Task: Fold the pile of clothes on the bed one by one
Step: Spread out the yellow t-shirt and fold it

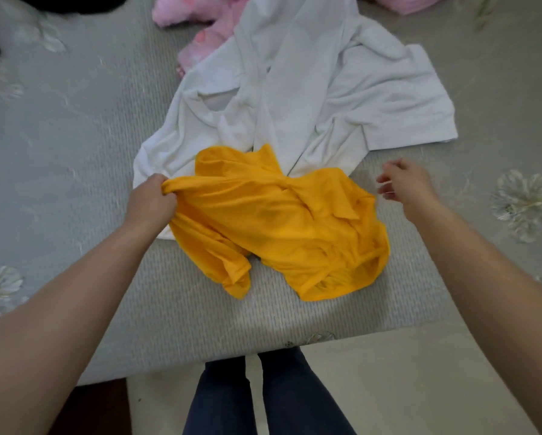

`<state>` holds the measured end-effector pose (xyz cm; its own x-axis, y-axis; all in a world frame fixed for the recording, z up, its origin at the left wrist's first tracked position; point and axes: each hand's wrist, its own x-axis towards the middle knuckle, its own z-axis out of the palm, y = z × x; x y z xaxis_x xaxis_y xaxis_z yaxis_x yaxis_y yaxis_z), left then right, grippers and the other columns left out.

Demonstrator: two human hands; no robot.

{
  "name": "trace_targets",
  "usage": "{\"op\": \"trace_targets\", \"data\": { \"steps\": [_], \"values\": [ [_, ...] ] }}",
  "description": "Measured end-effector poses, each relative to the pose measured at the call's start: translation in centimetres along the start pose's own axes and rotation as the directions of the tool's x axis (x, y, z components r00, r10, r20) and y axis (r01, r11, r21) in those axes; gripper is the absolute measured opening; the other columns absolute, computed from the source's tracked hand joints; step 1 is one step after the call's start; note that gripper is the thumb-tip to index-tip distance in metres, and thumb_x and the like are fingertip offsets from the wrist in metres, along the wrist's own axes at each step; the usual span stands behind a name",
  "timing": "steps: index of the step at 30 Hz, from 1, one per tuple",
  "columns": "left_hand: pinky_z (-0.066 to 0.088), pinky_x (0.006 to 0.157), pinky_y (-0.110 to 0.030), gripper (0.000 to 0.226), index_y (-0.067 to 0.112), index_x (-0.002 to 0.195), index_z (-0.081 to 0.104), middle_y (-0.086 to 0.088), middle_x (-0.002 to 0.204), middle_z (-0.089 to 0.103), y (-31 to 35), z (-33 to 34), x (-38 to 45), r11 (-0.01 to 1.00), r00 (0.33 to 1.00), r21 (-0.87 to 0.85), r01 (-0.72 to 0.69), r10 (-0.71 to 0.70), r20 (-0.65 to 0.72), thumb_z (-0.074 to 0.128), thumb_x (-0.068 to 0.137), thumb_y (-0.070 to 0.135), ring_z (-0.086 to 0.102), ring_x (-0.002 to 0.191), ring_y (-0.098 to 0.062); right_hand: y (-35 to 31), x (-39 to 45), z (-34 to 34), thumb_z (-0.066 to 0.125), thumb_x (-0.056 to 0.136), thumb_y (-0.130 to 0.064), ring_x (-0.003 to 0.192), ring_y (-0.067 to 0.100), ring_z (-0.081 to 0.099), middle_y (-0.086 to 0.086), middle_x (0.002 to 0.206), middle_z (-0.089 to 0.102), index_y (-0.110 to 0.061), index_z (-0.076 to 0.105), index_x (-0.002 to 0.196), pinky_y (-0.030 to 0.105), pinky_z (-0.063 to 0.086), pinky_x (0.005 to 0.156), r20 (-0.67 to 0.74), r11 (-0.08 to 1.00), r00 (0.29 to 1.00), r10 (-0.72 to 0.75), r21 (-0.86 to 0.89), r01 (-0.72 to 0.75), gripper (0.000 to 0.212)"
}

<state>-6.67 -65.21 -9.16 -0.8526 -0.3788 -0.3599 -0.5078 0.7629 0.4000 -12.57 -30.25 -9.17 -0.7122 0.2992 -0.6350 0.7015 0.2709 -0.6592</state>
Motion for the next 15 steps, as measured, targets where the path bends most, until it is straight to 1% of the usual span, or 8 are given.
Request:
{"op": "trace_targets", "data": {
  "steps": [1,2,4,5,7,9,12,15],
  "values": [
    [0.029,0.067,-0.032,0.010,0.002,0.088,0.052,-0.015,0.079,0.051,0.0,0.4,-0.2,0.999,0.999,-0.028,0.029,-0.028,0.027,0.042,0.086,0.002,0.048,0.084,-0.033,0.3,-0.6,1.0,0.049,0.093,-0.018,0.063,0.008,0.060,0.007,0.088,0.057,-0.007,0.054,0.103,0.022,0.046,0.060,0.053,0.988,0.994,-0.096,-0.119,0.102,0.015],
    [0.028,0.066,-0.032,0.009,0.004,0.085,0.049,-0.008,0.073,0.047,0.0,0.7,-0.4,0.995,0.997,-0.072,0.064,-0.060,0.050,0.041,0.087,0.003,0.045,0.082,-0.030,0.7,-1.1,2.0,0.056,0.090,-0.023,0.085,0.016,0.061,0.009,0.104,0.058,-0.006,0.050,0.118,0.029,0.046,0.073,0.142,0.950,0.975,-0.169,-0.239,0.199,0.034],
    [0.029,0.066,-0.032,0.011,0.004,0.088,0.052,-0.006,0.075,0.047,-0.5,1.1,-0.9,0.980,0.991,-0.167,0.110,-0.096,0.092,0.041,0.089,0.006,0.044,0.082,-0.027,2.4,-1.9,4.0,0.070,0.079,-0.030,0.120,0.027,0.045,0.013,0.135,0.044,-0.009,0.034,0.138,0.035,0.037,0.096,0.322,0.754,0.914,-0.247,-0.529,0.390,0.073],
    [0.030,0.067,-0.033,0.012,0.005,0.092,0.055,-0.009,0.082,0.050,-0.9,1.2,-1.3,0.977,0.990,-0.187,0.107,-0.088,0.107,0.044,0.090,0.009,0.045,0.084,-0.027,3.4,-2.3,4.8,0.073,0.075,-0.033,0.129,0.030,0.037,0.015,0.142,0.035,-0.012,0.026,0.142,0.037,0.033,0.101,0.384,0.620,0.890,-0.246,-0.644,0.449,0.084],
    [0.033,0.069,-0.033,0.017,0.006,0.098,0.058,-0.012,0.091,0.052,-2.1,0.8,-2.1,0.984,0.994,-0.172,0.045,-0.027,0.107,0.052,0.090,0.019,0.047,0.086,-0.027,5.3,-2.4,5.4,0.068,0.080,-0.030,0.126,0.034,0.039,0.018,0.140,0.035,-0.018,0.025,0.143,0.040,0.036,0.098,0.400,0.440,0.894,-0.201,-0.779,0.447,0.077],
    [0.030,0.061,-0.031,0.023,0.006,0.094,0.059,-0.009,0.085,0.054,-3.5,0.2,-3.1,0.994,0.993,-0.093,-0.050,0.060,0.105,0.058,0.086,0.028,0.048,0.080,-0.024,6.8,-2.1,5.1,0.053,0.090,-0.022,0.113,0.035,0.050,0.020,0.126,0.050,-0.013,0.046,0.129,0.040,0.043,0.086,0.359,0.396,0.923,-0.136,-0.835,0.383,0.041],
    [0.030,0.060,-0.032,0.021,0.001,0.092,0.058,-0.018,0.083,0.059,-5.5,-0.2,-4.2,0.984,0.982,0.124,-0.126,0.106,0.155,0.051,0.092,0.021,0.051,0.075,-0.029,8.0,-2.5,4.3,0.047,0.093,-0.018,0.102,0.037,0.055,0.026,0.111,0.060,-0.002,0.062,0.104,0.039,0.042,0.076,0.347,0.429,0.923,-0.167,-0.818,0.384,0.025],
    [0.036,0.070,-0.040,0.026,-0.007,0.097,0.057,-0.031,0.096,0.058,-6.5,0.0,-4.8,0.986,0.991,0.160,-0.053,0.031,0.134,0.040,0.095,0.013,0.054,0.088,-0.041,7.2,-3.1,3.6,0.052,0.090,-0.012,0.094,0.040,0.057,0.030,0.099,0.063,0.003,0.066,0.095,0.040,0.040,0.071,0.350,0.484,0.890,-0.293,-0.748,0.454,0.022]
  ]
}}
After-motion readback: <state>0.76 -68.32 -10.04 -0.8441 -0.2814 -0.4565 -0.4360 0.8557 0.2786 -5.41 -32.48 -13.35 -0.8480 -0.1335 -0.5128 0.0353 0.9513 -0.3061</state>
